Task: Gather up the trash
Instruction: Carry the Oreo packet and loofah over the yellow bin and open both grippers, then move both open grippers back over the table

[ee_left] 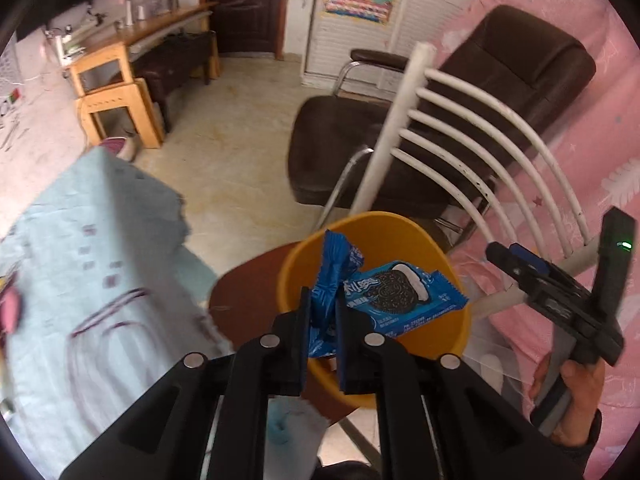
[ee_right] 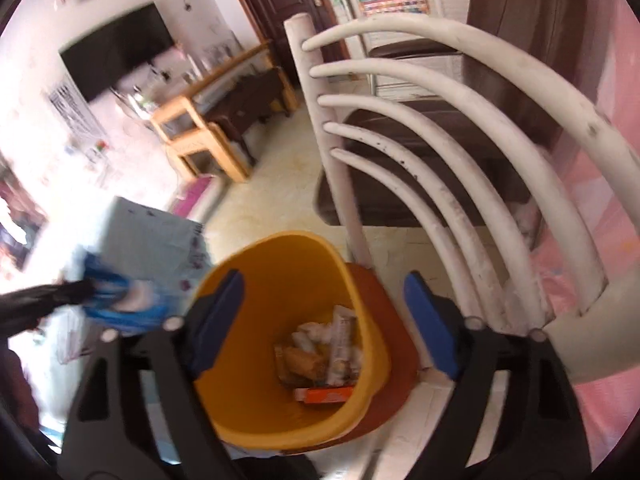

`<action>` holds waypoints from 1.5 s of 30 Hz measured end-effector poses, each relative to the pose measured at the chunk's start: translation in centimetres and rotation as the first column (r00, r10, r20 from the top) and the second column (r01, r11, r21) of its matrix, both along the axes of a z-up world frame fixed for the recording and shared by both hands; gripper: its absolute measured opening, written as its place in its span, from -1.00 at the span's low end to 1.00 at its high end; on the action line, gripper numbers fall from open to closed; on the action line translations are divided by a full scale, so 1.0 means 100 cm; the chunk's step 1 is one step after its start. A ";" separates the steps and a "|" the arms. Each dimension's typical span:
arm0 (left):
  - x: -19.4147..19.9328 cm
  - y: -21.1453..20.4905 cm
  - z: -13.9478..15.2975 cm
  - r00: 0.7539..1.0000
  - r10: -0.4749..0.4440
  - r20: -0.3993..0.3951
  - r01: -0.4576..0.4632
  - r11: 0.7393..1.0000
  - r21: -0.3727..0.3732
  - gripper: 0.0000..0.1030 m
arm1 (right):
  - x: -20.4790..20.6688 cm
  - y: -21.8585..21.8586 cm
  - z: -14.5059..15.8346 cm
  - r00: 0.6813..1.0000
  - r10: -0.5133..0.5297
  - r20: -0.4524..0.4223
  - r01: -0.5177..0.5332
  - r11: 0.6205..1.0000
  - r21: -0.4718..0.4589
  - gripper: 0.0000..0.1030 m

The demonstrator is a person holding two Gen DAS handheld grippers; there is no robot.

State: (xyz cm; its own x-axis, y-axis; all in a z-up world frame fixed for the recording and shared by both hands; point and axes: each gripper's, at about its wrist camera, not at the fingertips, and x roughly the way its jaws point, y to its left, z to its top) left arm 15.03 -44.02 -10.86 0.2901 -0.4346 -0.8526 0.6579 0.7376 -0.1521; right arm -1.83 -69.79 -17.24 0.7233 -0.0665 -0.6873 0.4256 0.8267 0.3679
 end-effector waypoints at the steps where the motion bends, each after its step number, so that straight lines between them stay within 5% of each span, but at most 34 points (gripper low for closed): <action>1: 0.001 -0.008 -0.007 1.000 -0.009 -0.011 0.009 1.000 0.009 -0.65 | -0.002 0.000 0.000 1.000 0.006 0.003 -0.006 1.000 0.005 0.49; 3: -0.002 -0.018 -0.015 1.000 -0.015 -0.011 0.015 1.000 0.021 0.03 | -0.001 0.006 0.001 1.000 0.000 -0.018 0.000 1.000 -0.029 0.53; 4: -0.003 -0.022 -0.018 1.000 -0.019 -0.012 0.019 1.000 0.012 0.52 | 0.001 0.009 0.002 1.000 0.000 -0.027 -0.002 0.999 -0.050 0.54; 5: -0.006 -0.022 -0.018 1.000 -0.014 -0.005 0.014 1.000 0.004 0.62 | 0.001 0.012 0.004 1.000 0.005 -0.027 -0.006 0.998 -0.055 0.54; 11: -0.005 0.002 0.002 0.994 0.076 0.076 -0.076 0.997 -0.004 0.62 | 0.005 0.025 0.012 0.998 0.058 0.019 -0.058 0.998 -0.024 0.54; 15: -0.008 0.044 0.035 0.966 0.167 0.195 -0.162 0.986 -0.041 0.62 | 0.014 0.039 0.020 0.995 0.093 0.031 -0.093 0.995 -0.026 0.54; 22: -0.001 0.161 0.080 0.845 0.400 0.354 -0.398 0.914 -0.082 0.63 | 0.043 0.086 0.040 0.985 0.174 0.018 -0.172 0.982 -0.081 0.54; 27: 0.017 0.259 0.097 0.753 0.549 0.362 -0.554 0.827 -0.102 0.63 | 0.068 0.124 0.054 0.971 0.238 0.018 -0.235 0.966 -0.105 0.54; 33: 0.030 0.360 0.103 0.678 0.647 0.349 -0.664 0.743 -0.088 0.63 | 0.102 0.185 0.071 0.942 0.336 0.011 -0.330 0.932 -0.151 0.68; 37: 0.037 0.410 0.100 0.660 0.672 0.336 -0.700 0.712 -0.049 0.63 | 0.125 0.235 0.084 0.909 0.417 0.015 -0.408 0.895 -0.181 0.78; 45: 0.060 0.476 0.068 0.681 0.700 0.213 -0.718 0.696 0.008 0.63 | 0.165 0.333 0.098 0.830 0.558 -0.009 -0.545 0.806 -0.230 0.85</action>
State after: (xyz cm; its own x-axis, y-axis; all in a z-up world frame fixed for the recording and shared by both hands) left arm 21.02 3.56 -4.11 0.6314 0.0358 -0.7746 -0.0597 0.9982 -0.0026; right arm 14.65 -36.50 -7.40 0.7199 0.2157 -0.6597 -0.1422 0.9762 0.1640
